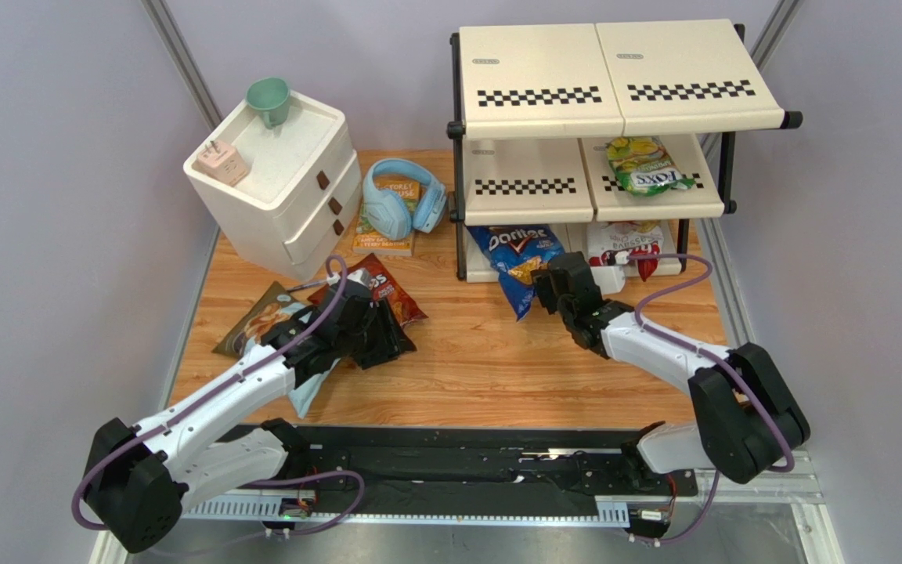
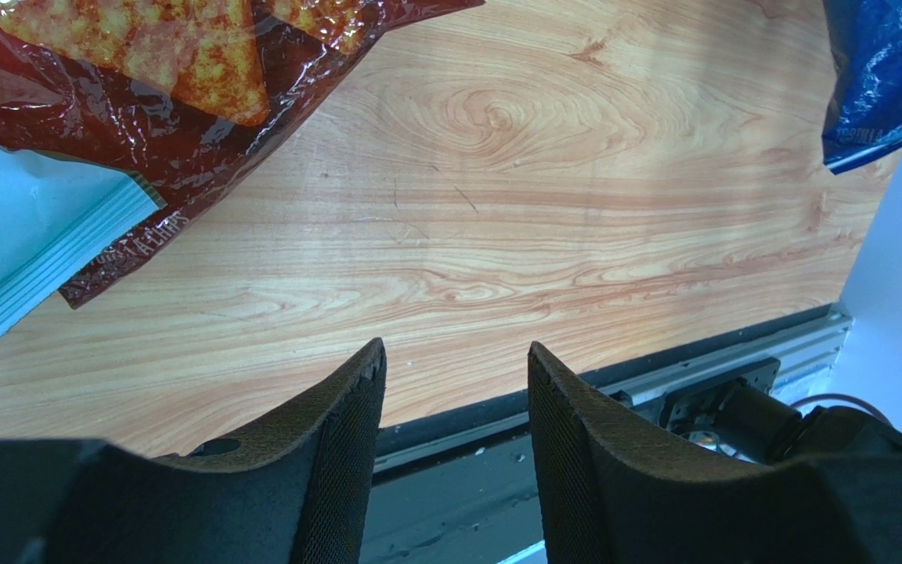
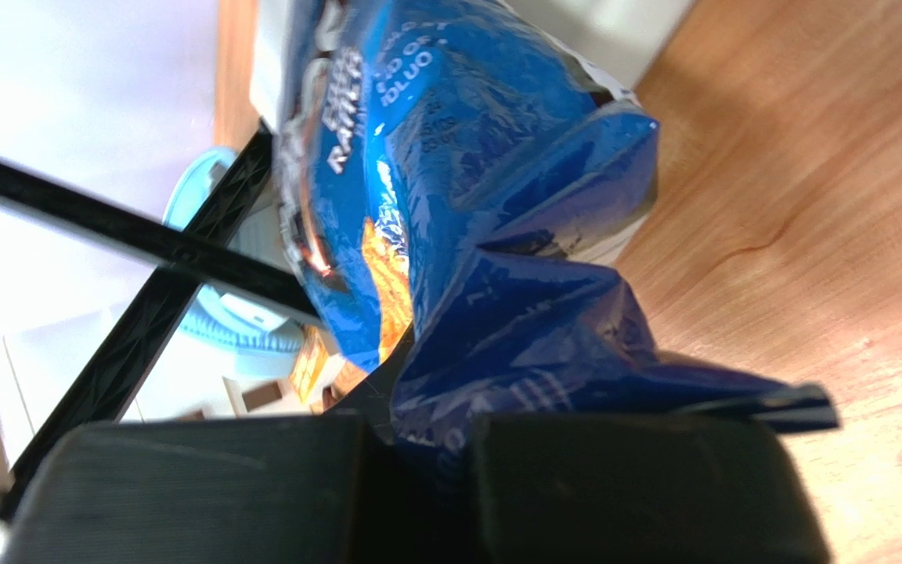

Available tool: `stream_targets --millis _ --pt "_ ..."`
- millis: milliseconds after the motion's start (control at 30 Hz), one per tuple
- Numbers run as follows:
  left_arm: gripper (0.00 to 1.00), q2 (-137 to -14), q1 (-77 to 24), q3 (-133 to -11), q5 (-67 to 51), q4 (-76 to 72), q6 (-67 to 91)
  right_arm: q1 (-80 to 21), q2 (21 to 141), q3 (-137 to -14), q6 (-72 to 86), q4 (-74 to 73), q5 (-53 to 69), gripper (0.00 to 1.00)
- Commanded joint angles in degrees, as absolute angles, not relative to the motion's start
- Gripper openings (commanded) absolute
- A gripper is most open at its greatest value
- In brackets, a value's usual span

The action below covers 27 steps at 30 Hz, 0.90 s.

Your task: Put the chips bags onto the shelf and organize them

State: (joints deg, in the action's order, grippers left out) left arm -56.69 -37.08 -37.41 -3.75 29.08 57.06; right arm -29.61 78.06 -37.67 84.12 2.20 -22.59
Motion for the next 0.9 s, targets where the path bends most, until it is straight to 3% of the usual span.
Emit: stream_targets --millis 0,500,867 --pt "0.54 -55.8 -36.8 -37.2 -2.8 29.2 55.8 -29.8 81.6 -39.7 92.4 2.9 -25.8 0.0" --pt "0.53 -57.0 -36.6 -38.1 -2.7 29.9 54.5 -29.8 92.5 -50.9 101.2 0.3 -27.9 0.0" --pt "0.53 -56.8 -36.1 -39.2 -2.7 31.9 54.2 -29.4 96.9 -52.3 113.1 -6.9 -32.3 0.0"
